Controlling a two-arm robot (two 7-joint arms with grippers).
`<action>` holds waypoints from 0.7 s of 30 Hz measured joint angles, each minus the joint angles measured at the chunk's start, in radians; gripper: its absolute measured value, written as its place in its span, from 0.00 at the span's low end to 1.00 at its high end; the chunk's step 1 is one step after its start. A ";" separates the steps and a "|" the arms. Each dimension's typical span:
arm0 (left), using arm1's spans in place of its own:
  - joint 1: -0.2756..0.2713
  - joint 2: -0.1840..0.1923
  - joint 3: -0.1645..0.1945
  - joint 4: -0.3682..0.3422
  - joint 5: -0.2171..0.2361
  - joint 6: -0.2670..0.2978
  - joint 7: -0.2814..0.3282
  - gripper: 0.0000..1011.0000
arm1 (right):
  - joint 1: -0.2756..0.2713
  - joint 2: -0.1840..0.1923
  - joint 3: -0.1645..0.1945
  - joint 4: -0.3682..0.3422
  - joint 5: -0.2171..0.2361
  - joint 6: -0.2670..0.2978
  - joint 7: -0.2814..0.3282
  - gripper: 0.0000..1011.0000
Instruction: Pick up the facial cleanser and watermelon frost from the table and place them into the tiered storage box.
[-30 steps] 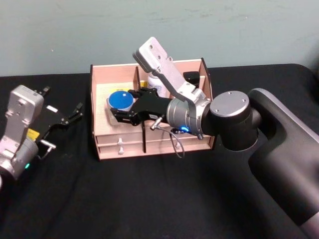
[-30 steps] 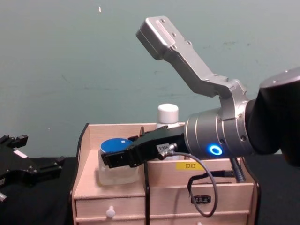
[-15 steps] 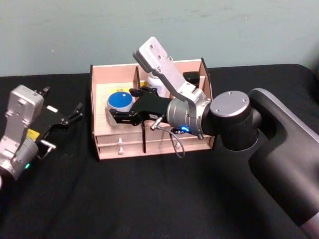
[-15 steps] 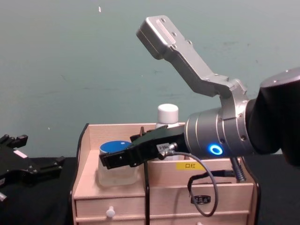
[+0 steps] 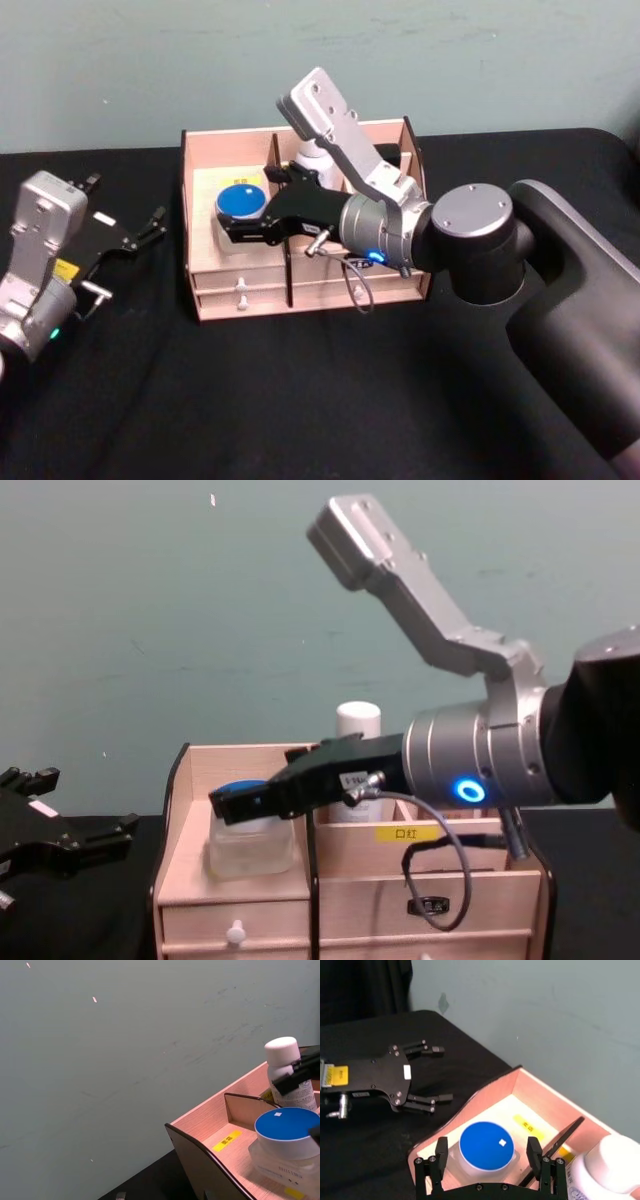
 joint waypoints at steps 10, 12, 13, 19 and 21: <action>0.000 0.000 0.000 0.000 0.000 0.000 0.000 1.00 | -0.053 0.047 0.040 -0.127 0.040 -0.053 0.013 0.99; 0.000 0.000 0.000 0.000 0.000 0.000 0.000 1.00 | -0.065 0.058 0.046 -0.151 0.047 -0.062 0.013 0.99; 0.000 0.000 0.000 0.000 0.000 0.000 0.000 1.00 | -0.073 0.066 0.050 -0.168 0.050 -0.070 0.012 0.99; 0.000 0.000 0.000 0.000 0.000 0.000 0.000 1.00 | -0.155 0.127 0.097 -0.281 0.079 -0.121 -0.011 0.99; 0.000 0.000 0.000 0.000 0.000 0.000 0.000 1.00 | -0.193 0.150 0.122 -0.319 0.088 -0.143 -0.029 0.99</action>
